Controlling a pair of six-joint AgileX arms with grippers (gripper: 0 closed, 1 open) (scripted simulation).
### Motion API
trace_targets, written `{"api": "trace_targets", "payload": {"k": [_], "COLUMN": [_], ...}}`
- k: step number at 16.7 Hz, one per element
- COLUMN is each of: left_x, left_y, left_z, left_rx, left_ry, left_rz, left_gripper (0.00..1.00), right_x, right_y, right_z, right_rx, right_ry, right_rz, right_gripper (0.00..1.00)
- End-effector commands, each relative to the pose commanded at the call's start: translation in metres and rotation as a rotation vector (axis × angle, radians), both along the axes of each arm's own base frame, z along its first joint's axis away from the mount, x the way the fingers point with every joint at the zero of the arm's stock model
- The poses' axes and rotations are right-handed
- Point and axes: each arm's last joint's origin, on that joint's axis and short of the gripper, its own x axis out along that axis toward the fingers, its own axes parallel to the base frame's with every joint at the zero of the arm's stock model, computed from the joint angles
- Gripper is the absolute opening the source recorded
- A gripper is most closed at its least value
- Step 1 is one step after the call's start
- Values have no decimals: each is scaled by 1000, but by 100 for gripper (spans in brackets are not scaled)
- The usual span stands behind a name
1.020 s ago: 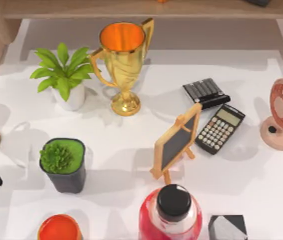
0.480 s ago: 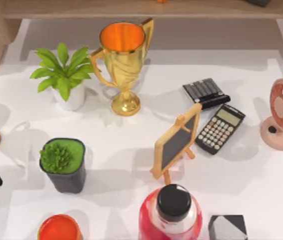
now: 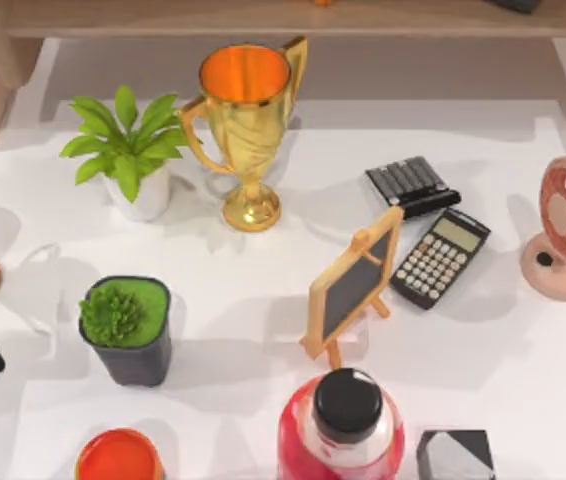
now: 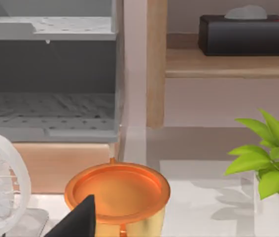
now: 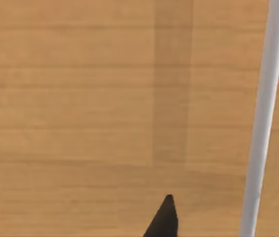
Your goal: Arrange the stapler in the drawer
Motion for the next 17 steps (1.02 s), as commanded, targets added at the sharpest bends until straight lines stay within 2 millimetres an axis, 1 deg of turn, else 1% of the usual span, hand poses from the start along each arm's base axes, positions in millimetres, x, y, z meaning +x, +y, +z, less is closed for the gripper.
{"api": "trace_targets", "payload": {"k": [2, 3, 12, 17], "left_x": [0, 0, 0, 0], "left_y": [0, 0, 0, 0], "left_z": [0, 0, 0, 0], "left_rx": [0, 0, 0, 0], "left_ry": [0, 0, 0, 0], "left_rz": [0, 0, 0, 0], "left_gripper": [100, 100, 100, 100], "right_x": [0, 0, 0, -19], "right_y": [0, 0, 0, 0], "right_z": [0, 0, 0, 0], "right_rx": [0, 0, -2, -1], "right_ry": [0, 0, -1, -1], "right_rz": [0, 0, 1, 1], "right_gripper": [98, 100, 100, 100]}}
